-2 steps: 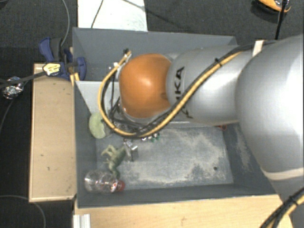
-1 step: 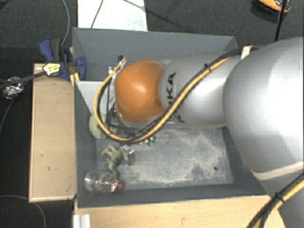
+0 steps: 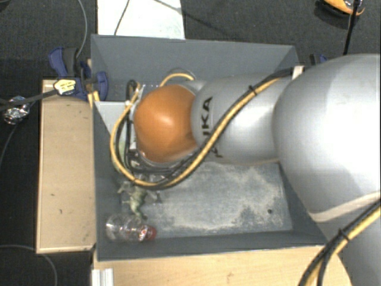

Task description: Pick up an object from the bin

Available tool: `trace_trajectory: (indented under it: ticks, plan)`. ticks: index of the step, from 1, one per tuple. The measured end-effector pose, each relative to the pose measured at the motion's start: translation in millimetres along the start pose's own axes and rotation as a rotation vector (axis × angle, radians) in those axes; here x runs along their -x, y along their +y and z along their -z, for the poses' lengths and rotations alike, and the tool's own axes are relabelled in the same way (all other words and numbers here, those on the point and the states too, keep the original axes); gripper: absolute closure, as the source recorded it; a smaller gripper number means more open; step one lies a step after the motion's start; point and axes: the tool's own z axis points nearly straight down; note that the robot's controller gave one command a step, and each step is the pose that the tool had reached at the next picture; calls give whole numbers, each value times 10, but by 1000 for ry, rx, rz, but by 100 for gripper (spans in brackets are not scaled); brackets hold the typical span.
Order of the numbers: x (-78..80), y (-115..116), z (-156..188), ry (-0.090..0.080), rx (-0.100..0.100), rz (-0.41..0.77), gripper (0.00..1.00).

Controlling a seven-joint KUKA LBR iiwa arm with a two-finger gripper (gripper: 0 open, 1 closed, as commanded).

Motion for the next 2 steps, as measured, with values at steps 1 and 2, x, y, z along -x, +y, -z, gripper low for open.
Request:
trace_trajectory:
  ticks: [1, 2]
  plan:
    - [0, 0, 0, 0, 0, -1, 100]
    - [1, -1, 6, 0, 0, -2, 100]
